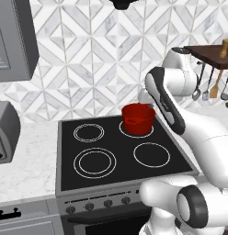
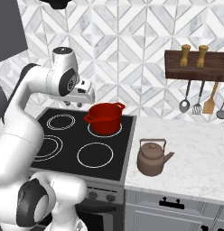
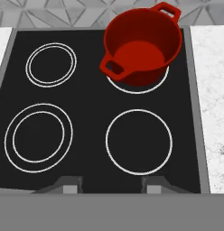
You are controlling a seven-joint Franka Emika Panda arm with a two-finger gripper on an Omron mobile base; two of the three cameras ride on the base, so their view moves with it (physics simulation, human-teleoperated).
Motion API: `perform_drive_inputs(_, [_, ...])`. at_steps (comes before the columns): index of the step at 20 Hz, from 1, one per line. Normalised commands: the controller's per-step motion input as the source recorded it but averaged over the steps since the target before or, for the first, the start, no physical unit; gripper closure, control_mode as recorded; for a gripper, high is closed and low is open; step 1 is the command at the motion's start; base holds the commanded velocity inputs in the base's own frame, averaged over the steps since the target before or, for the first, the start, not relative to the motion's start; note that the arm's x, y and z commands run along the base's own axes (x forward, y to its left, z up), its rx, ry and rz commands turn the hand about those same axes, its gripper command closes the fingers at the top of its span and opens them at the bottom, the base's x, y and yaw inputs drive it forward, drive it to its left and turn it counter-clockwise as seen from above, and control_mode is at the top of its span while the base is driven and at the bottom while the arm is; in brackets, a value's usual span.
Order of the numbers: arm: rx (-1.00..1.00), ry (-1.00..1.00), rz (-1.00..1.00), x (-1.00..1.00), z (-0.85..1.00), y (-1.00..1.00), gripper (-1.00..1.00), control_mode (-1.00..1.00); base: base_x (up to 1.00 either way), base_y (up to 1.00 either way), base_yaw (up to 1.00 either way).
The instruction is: Pick the kettle from the counter and place it on a stove burner. Then turn the burner on.
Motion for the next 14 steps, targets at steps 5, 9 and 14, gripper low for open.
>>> perform_drive_inputs(5, [0.0,-0.02,0.0,-0.03,-0.03,0.0,-1.0,-1.0,0.0,0.0,0.0])
perform_drive_inputs(9, [-0.02,-0.24,-0.16,-0.5,-0.16,-0.29,-1.0,-1.0,0.0,0.0,0.0])
perform_drive_inputs(14, [0.0,-0.12,-0.29,-0.37,0.0,-0.58,-1.0,-1.0,0.0,0.0,0.0])
